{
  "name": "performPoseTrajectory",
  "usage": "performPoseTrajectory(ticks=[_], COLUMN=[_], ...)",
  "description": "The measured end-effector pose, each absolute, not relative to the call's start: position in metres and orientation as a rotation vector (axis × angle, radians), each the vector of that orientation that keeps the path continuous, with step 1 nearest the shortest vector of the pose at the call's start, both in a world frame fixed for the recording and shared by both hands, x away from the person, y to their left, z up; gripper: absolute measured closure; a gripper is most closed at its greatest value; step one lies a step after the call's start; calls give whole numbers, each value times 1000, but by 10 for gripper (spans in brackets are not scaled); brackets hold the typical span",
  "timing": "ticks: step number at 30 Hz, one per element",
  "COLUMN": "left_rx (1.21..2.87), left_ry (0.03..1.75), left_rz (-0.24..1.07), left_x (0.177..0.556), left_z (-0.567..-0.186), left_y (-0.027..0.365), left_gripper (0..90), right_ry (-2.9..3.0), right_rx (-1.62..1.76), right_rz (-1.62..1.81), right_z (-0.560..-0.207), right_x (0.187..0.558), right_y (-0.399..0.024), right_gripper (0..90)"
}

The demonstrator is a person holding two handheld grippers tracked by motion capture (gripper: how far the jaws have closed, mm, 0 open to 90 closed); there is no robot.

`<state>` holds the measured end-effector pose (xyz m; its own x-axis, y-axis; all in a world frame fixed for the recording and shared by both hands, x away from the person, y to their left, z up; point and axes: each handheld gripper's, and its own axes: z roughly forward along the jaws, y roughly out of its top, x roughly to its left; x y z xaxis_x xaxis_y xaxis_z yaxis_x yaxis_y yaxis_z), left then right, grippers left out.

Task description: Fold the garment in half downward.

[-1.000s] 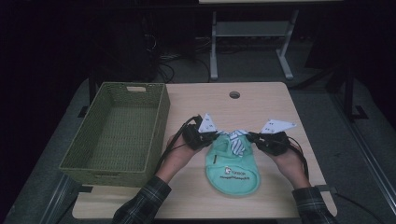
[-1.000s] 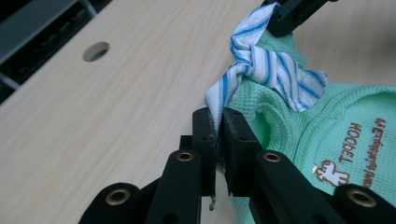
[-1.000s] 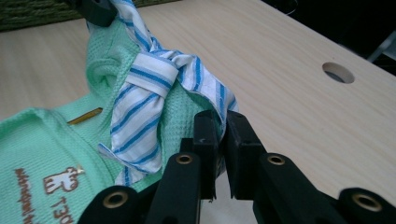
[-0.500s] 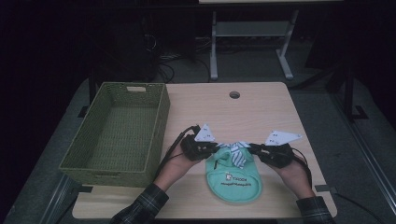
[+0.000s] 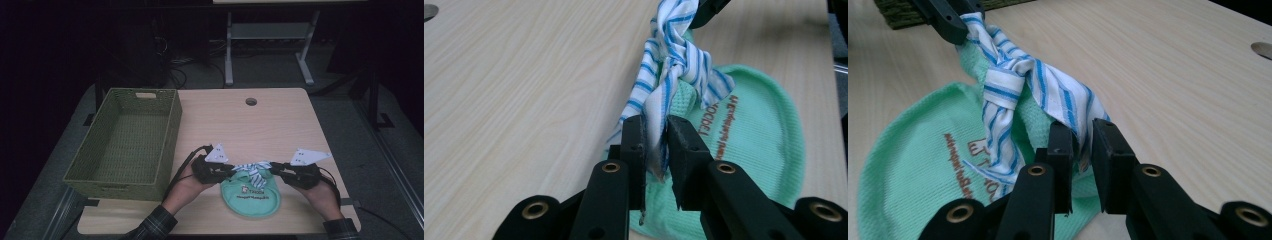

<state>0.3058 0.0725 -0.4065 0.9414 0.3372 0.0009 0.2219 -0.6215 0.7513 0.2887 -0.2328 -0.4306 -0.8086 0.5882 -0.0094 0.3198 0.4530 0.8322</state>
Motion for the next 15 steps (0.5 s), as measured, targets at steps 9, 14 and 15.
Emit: performPoseTrajectory(ticks=[9,14,15], left_rx=[2275,2272,2273], left_ry=[366,355,353], left_rz=[104,74,69], left_x=[291,282,280], left_z=[-412,-417,-418], left_y=[75,76,76], left_gripper=[761,761,757], right_ry=[2454,2479,2482], right_rx=[747,757,756], right_rz=[1300,1303,1305], right_z=[-436,-440,-440], right_x=[271,265,264], right_y=[-235,-238,-239], right_gripper=[783,783,783])
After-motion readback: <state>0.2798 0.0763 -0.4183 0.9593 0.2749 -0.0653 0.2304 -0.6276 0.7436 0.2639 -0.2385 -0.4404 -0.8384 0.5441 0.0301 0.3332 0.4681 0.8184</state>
